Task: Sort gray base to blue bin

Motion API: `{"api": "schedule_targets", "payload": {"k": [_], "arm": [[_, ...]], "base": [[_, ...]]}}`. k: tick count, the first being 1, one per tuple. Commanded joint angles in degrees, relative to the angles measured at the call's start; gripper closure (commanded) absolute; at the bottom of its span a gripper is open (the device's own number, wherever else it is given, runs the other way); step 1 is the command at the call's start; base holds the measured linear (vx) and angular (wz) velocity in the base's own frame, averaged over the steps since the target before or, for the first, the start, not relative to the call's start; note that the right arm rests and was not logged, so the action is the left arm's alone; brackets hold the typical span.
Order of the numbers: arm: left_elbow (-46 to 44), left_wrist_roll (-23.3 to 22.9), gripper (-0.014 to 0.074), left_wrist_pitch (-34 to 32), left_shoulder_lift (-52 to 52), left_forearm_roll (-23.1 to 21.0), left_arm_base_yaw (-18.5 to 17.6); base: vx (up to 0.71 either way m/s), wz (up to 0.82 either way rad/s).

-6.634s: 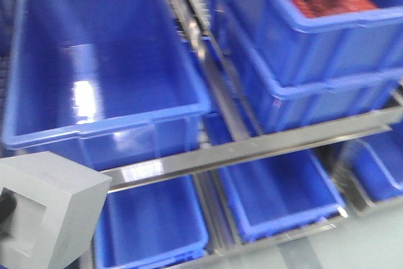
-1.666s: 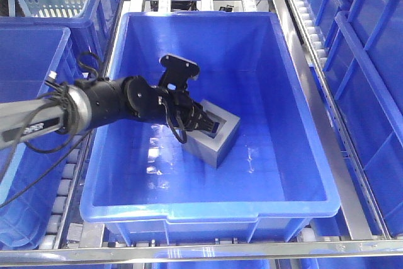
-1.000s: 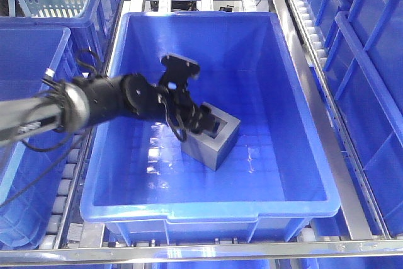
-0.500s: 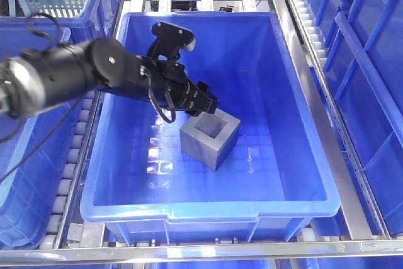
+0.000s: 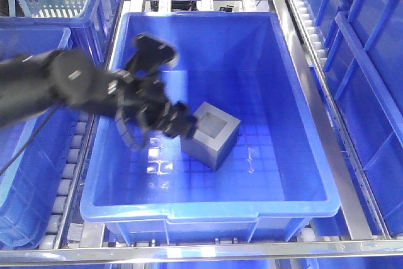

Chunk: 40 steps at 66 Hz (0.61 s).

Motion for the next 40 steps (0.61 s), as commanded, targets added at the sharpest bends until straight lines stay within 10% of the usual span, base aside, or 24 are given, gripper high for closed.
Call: {"api": "schedule_targets", "payload": {"k": [1,40], "arm": [[3.49,0.21,0.0211,-6.36,-7.26,-1.06,0.06],[36.89,-0.08,0.0219,-19.85,-47.81,-1.65,0.06]], "base": [[0.00,0.00],[0.00,0.00]]}}
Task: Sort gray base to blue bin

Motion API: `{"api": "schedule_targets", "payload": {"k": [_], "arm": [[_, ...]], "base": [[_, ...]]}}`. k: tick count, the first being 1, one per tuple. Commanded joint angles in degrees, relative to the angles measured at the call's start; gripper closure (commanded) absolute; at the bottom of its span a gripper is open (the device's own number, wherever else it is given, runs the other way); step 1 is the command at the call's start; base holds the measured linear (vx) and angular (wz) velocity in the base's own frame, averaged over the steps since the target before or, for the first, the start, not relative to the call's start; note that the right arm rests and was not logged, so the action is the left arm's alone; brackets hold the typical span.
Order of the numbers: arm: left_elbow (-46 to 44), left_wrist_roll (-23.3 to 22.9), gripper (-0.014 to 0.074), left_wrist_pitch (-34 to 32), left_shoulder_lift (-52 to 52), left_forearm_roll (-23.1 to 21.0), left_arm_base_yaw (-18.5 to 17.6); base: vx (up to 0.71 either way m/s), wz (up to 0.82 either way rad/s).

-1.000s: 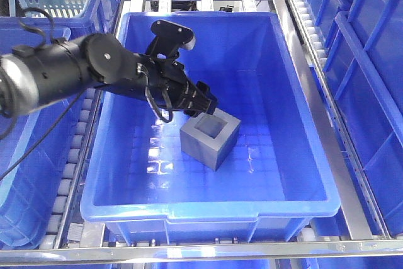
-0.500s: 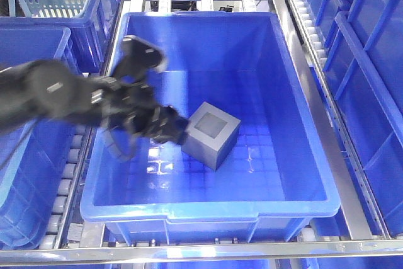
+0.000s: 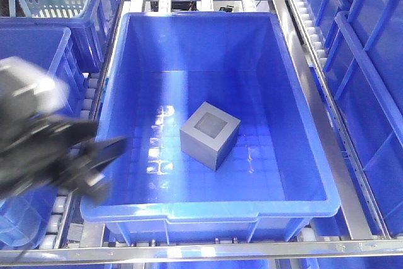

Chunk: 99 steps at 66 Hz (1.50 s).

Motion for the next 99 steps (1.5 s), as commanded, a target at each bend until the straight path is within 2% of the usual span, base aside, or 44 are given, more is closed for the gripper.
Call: {"api": "schedule_targets", "payload": {"k": [1,18,33,39,43,48,54,99], "arm": [[2.75,-0.40,0.0219,-4.46,-8.21,-1.40,0.06],[12.97,-1.70,0.0219,-5.97,-29.54,-1.26,0.06],[18.28,-1.49,0.0219,-6.07,-40.00,-1.17,0.06],[19.95,-1.49,0.0228,-7.56,-40.26,-1.17,0.06],[20.52,-1.49,0.0274,-7.49,-40.21,-1.17,0.06],[20.62,-1.49,0.0404,-6.64,-40.21,-1.17,0.06],[20.62,-1.49,0.0606,-6.64,-40.21,-1.17,0.06],[20.62,-1.50,0.0603,-6.21,-40.21,-1.17,0.06]], "base": [[0.00,0.00],[0.00,0.00],[0.00,0.00],[0.00,0.00],[0.00,0.00],[0.00,0.00],[0.00,0.00],[0.00,0.00]]}}
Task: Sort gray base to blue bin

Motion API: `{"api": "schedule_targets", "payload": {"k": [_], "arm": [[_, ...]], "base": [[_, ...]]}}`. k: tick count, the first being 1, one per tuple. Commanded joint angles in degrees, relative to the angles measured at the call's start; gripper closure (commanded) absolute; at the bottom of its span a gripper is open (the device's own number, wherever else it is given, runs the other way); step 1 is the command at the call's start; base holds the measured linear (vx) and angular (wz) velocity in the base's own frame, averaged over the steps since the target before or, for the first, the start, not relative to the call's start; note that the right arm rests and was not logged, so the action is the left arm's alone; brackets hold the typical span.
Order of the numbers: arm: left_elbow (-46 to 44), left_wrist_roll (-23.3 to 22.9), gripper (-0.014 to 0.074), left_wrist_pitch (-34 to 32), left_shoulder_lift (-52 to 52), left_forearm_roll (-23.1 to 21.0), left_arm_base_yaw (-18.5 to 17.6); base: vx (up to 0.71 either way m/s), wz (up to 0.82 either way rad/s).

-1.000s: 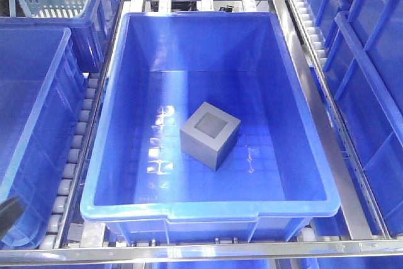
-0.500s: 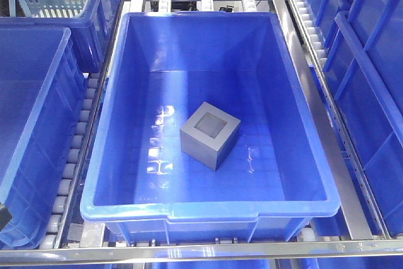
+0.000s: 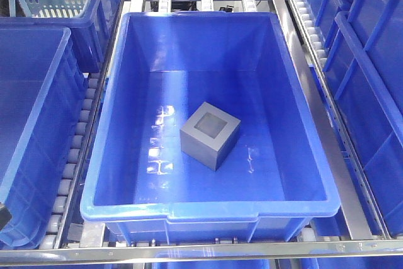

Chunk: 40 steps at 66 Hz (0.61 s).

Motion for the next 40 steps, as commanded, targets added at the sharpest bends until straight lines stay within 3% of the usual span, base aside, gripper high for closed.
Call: {"api": "schedule_targets", "payload": {"k": [1,5,12,25,33,40], "arm": [[-1.47,-0.23,0.0603,-3.43,0.59,-0.93,0.06],[-1.47,0.28,0.0603,-3.42,0.51,-0.63,0.06],[-1.39,4.95,0.0603,-3.47,-1.03,4.36,0.06],[5.99,4.59,0.0603,-7.08,-10.37,4.56,0.06],[12.17,-3.71,0.0603,-8.58,-14.48,6.06,1.52],[15.74,-16.37,0.0602,-11.26,-14.22,13.17,4.79]], "base": [[0.00,0.00],[0.00,0.00],[0.00,0.00],[0.00,0.00],[0.00,0.00],[0.00,0.00]]}}
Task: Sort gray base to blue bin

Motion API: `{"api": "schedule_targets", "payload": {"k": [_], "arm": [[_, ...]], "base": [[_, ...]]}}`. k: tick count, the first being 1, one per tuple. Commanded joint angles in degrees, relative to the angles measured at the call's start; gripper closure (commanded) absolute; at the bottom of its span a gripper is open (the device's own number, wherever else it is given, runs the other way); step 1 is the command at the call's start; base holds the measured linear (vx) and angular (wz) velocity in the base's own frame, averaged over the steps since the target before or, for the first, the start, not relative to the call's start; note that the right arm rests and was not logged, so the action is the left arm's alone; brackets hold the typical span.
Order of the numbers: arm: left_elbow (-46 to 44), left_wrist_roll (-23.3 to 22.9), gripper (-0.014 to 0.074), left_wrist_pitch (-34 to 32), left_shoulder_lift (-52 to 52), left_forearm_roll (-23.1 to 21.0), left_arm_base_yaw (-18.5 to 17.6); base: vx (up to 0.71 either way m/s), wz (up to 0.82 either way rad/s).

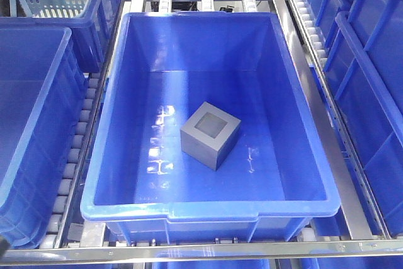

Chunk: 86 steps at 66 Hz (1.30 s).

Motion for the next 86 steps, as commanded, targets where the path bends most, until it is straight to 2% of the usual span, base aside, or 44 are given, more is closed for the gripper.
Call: {"api": "schedule_targets", "payload": {"k": [1,5,8,12,26,37,50,56,68,86], "arm": [[1.30,-11.54,0.0602,-7.40,-0.87,5.60,2.38],[3.58,-18.56,0.0602,-10.63,-0.87,9.41,4.05],[3.37,-22.98,0.0602,-9.24,-0.87,12.93,5.50],[3.37,-25.41,0.0602,-9.79,-0.92,16.41,7.26],[3.37,-23.86,0.0602,-8.96,-0.98,17.51,13.11],[3.37,-24.16,0.0602,-8.96,-0.98,17.45,19.18],[3.37,-28.45,0.0602,-8.96,-0.98,17.45,26.11],[3.37,-28.58,0.0602,-8.96,-0.98,17.45,28.20],[3.42,-28.34,0.0602,-8.96,-0.98,19.65,29.13],[3.42,-28.34,0.0602,-8.90,-0.98,19.65,29.14]], "base": [[0.00,0.00],[0.00,0.00],[0.00,0.00],[0.00,0.00],[0.00,0.00],[0.00,0.00],[0.00,0.00],[0.00,0.00],[0.00,0.00],[0.00,0.00]]}}
